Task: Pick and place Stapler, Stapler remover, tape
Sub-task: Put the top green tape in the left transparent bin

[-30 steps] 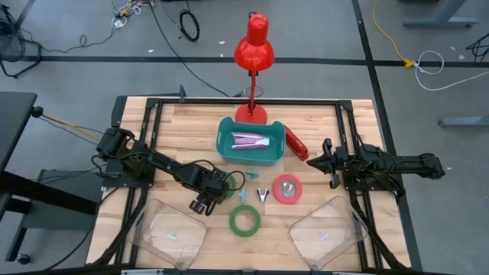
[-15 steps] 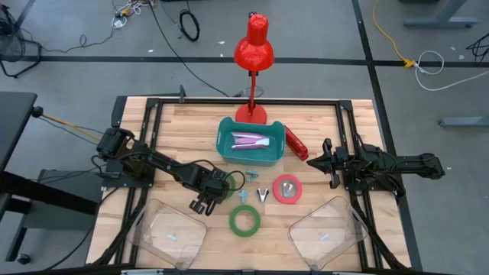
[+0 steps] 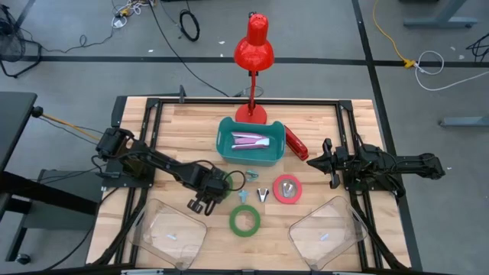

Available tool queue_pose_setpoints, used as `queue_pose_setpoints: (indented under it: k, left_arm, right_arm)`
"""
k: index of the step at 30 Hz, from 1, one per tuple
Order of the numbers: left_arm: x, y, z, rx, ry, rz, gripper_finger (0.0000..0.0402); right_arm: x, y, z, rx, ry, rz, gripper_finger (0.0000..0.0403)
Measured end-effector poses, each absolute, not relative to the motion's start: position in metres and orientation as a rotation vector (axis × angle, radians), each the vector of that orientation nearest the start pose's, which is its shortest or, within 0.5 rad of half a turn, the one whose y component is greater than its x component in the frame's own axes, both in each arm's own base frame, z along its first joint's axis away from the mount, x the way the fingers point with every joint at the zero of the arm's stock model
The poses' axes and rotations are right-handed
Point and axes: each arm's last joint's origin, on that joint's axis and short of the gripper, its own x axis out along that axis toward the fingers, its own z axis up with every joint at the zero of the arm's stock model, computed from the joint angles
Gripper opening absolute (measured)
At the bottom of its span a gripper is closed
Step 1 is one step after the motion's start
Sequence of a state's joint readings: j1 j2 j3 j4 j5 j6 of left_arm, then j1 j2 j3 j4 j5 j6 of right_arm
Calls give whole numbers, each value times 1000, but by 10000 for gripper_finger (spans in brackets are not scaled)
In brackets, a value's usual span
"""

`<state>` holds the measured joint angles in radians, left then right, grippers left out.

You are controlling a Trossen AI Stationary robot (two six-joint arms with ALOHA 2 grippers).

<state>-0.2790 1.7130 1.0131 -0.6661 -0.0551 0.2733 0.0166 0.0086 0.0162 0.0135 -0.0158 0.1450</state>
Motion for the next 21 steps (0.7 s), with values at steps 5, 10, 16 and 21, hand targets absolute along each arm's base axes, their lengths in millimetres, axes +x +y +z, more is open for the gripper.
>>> queue_pose_setpoints:
  k: [5,10,16,21]
  left_arm:
    - [294,-83,176,458,1335,-374,105]
    - [293,-82,200,465,1348,-380,104]
    - [295,-81,227,455,1353,-382,104]
    - [296,-82,255,439,1349,-390,104]
  right_arm:
    - [97,2,170,145,-19,34,6]
    - [97,2,170,145,-18,34,6]
    - [97,2,170,145,-21,35,6]
    - [97,2,170,145,-26,35,6]
